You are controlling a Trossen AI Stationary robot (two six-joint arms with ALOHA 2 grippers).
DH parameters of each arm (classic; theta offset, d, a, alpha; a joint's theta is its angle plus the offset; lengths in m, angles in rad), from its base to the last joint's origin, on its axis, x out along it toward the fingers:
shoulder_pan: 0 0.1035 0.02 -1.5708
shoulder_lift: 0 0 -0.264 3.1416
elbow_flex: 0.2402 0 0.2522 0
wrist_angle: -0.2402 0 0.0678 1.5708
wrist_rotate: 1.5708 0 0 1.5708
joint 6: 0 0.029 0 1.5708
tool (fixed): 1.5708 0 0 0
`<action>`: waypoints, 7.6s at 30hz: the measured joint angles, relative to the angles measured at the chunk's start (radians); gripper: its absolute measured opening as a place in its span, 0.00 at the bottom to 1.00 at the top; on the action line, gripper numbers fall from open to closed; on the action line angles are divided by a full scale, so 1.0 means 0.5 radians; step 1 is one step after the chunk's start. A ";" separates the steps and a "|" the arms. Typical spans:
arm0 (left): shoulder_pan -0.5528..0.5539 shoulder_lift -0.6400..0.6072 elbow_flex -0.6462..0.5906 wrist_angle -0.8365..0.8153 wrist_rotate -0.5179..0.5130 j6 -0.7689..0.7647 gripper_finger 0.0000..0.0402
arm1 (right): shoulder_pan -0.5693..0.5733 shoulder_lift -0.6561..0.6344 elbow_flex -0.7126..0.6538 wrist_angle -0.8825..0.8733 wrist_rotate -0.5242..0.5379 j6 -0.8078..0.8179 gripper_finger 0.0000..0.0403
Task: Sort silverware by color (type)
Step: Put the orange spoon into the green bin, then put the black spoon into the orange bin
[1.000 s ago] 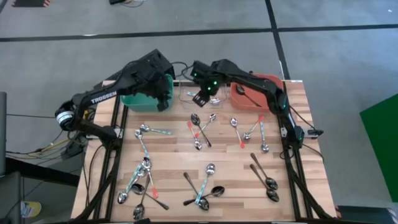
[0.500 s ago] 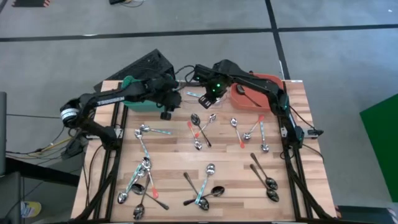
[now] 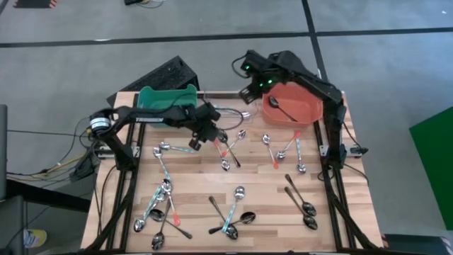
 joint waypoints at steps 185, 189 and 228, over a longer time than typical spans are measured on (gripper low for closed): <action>1.330 -0.052 0.573 -0.946 -0.263 -0.862 0.27 | 0.056 -0.042 -0.001 0.015 -0.011 -0.129 0.41; 1.327 -0.053 0.768 -1.033 -0.252 -0.891 0.27 | 0.150 -0.042 -0.006 0.033 -0.012 -0.023 0.41; 1.086 -0.053 0.925 -1.142 -0.145 -0.891 0.27 | 0.533 -0.041 -1.240 1.567 -0.294 0.537 0.41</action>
